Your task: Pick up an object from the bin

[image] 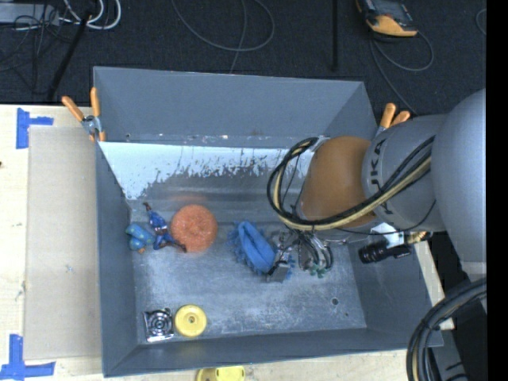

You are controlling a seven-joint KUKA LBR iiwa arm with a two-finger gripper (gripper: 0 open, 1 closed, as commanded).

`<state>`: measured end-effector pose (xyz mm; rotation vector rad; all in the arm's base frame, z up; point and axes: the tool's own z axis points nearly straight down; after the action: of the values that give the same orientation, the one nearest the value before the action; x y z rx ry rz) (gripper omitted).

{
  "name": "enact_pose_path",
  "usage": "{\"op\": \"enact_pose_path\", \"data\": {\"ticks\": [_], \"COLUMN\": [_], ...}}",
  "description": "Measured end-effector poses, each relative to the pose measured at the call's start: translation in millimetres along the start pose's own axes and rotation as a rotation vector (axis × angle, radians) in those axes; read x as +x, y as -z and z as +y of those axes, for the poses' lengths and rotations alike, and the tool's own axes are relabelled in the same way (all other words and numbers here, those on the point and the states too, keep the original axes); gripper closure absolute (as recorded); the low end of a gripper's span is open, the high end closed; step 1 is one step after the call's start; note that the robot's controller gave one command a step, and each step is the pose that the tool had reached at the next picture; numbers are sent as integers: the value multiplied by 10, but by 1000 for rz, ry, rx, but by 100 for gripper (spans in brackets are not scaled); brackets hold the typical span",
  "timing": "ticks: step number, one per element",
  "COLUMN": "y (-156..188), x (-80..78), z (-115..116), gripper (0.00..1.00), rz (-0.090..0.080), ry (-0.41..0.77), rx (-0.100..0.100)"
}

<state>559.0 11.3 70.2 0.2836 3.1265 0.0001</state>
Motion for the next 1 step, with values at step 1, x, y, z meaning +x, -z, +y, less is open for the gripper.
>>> {"op": "enact_pose_path", "data": {"ticks": [1], "y": [0], "x": [0], "z": [1], "gripper": [100], "rz": [0], "ry": [1], "rx": [0]}}
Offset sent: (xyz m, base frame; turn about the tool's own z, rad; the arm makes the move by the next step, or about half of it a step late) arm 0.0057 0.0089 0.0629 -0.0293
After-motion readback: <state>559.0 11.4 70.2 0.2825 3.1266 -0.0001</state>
